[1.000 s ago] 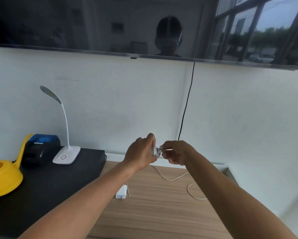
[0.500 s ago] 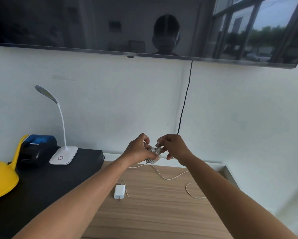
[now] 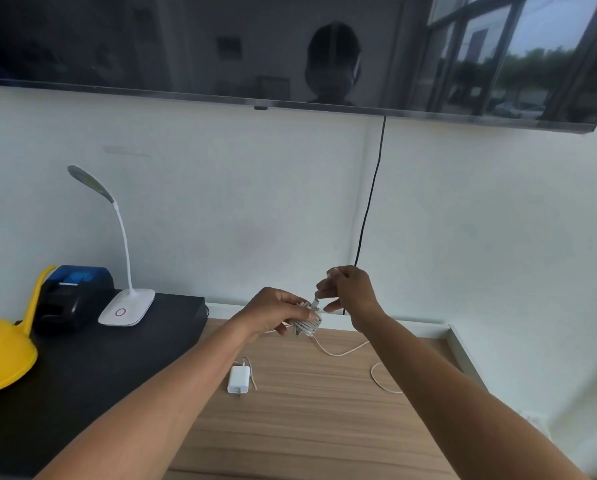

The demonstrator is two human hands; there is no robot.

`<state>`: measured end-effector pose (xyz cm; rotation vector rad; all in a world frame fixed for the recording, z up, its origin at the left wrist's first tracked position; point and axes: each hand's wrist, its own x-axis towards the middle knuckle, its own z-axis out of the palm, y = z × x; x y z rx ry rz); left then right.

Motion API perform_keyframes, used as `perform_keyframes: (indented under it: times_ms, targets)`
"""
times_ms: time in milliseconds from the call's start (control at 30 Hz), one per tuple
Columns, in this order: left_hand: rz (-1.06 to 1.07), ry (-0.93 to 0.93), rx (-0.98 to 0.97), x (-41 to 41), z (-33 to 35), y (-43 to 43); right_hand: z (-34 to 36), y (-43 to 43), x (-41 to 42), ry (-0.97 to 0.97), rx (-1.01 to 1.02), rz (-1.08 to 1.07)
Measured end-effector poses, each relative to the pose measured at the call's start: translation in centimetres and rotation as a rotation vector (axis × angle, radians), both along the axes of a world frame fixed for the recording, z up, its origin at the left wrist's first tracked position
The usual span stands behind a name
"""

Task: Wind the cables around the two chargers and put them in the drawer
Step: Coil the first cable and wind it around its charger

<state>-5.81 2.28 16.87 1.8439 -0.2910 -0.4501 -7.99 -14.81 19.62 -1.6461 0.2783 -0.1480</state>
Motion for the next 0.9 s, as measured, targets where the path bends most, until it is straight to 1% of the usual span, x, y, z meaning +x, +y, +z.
perform_keyframes:
  times_ms: [200, 267, 367, 533, 700, 800, 900]
  targets:
    - [-0.007, 0.068, -0.02, 0.0, -1.0, 0.2, -0.9, 0.1, -0.3, 0.038, 0.083, -0.018]
    - [-0.005, 0.142, -0.067, 0.0, -1.3, 0.3, -1.3, 0.0, -0.4, 0.059, 0.15, -0.038]
    - [-0.002, 0.277, -0.154, 0.0, -2.5, 0.6, -2.2, -0.2, -0.8, 0.078, 0.197, -0.074]
    - [-0.032, 0.474, -0.124, -0.7, -5.6, 0.0, -6.1, 0.0, -1.2, 0.139, 0.316, -0.182]
    - [0.049, 0.632, -0.195, -1.1, -9.6, -1.0, -10.1, -0.6, -0.9, 0.233, 0.478, -0.297]
    - [0.086, 0.753, -0.222, -1.7, -11.5, -1.4, -12.8, -0.5, -1.0, 0.293, 0.536, -0.363]
    - [0.047, 0.78, -0.252, -2.3, -13.6, -1.5, -15.2, -0.4, -1.2, 0.323, 0.565, -0.436]
